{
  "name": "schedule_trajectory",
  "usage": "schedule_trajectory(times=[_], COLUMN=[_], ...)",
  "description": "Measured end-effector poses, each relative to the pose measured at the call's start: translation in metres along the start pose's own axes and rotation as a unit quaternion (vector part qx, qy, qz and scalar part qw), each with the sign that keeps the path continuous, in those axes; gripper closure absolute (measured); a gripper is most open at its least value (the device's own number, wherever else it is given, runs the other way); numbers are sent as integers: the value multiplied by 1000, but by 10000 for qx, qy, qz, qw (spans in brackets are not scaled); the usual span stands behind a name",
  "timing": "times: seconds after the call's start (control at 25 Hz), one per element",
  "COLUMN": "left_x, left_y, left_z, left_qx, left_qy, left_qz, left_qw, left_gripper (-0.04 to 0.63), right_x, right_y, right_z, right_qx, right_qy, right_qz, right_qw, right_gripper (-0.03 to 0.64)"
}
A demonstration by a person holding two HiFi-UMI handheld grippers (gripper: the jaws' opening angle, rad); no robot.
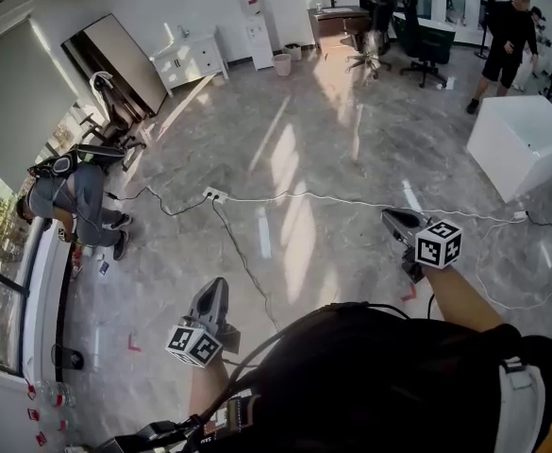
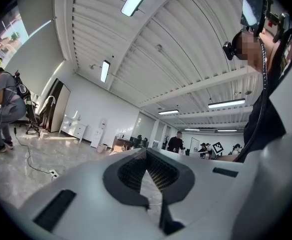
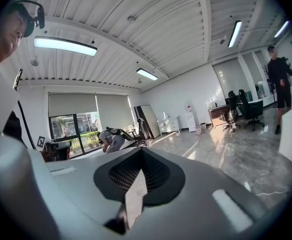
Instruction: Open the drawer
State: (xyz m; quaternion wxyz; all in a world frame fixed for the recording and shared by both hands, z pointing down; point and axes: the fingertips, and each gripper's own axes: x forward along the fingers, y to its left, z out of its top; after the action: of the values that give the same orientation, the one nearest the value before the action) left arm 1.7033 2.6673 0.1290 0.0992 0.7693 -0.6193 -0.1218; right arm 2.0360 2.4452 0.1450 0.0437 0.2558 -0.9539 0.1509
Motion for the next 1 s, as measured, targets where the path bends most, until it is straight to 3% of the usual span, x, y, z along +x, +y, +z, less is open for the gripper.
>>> schedule_trajectory(times=[0.36, 0.72, 1.0], left_x=[-33, -75, -81], left_y=[4, 68, 71], left_z=[-1, 14, -12], left_qx=[-53, -211, -346], left_qy=[57, 63, 136], left_qz=[-6, 122, 148], left_qw=[10000, 9997, 9992], left_gripper=[604, 604, 604], right_x=[-4, 60, 70], right_y=[33, 88, 96], right_z=[-11, -15, -38], right_qx=[58, -55, -70], right_qy=[46, 141, 311], right_qz=[57, 197, 385], right_qw=[10000, 9997, 9987], right_gripper=[615, 615, 615])
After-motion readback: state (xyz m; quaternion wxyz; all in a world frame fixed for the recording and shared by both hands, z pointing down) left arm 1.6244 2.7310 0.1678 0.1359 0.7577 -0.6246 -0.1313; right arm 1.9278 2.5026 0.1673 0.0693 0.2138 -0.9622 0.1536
